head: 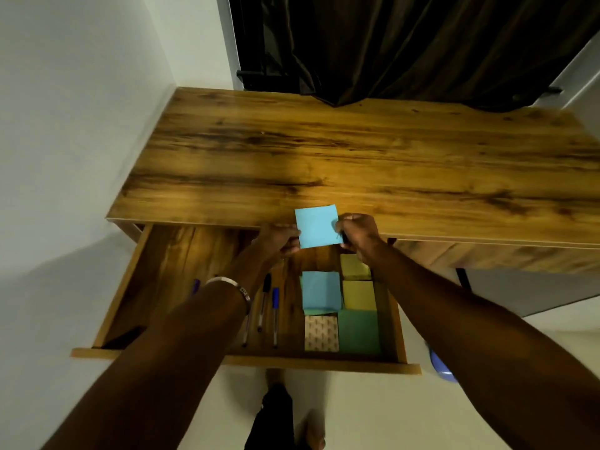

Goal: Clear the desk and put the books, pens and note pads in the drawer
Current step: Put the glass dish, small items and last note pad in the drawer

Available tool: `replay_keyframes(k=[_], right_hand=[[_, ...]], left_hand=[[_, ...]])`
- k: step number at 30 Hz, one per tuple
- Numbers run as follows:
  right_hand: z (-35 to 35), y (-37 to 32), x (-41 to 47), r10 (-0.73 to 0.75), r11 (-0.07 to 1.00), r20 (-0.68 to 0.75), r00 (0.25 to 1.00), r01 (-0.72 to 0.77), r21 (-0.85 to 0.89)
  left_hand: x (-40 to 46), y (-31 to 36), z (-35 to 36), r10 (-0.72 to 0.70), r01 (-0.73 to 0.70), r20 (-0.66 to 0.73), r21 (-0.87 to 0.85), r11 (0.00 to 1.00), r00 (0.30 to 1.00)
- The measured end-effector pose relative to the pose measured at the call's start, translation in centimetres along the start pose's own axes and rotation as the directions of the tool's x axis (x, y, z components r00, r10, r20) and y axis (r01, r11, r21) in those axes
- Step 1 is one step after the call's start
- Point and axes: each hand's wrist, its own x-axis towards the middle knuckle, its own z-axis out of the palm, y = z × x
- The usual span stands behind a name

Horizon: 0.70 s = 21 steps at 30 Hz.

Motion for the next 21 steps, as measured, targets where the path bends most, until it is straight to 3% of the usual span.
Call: replay_keyframes(k=[4, 15, 21], right_hand=[[-0.7, 3.1, -1.3, 0.021, 0.992, 0.034, 0.999, -0.016, -0.125], [0.2, 9.8, -0.3, 0.051, 0.957, -0.084, 0.995, -0.073, -0.281], [0.8, 9.9, 1.7, 0.073, 0.964, -0.064, 0.995, -0.087, -0.251]], left_hand=[[-1.2, -3.2, 0.1, 0.034, -0.031, -0.036, 0.068, 0.997, 0.999], [1.2, -8.9, 0.0, 0.143, -0.098, -0.096, 0.371, 0.923, 0.985], [3.2, -8.9, 0.6, 0.194, -0.125, -0.124, 0.423, 0.897, 0.973]])
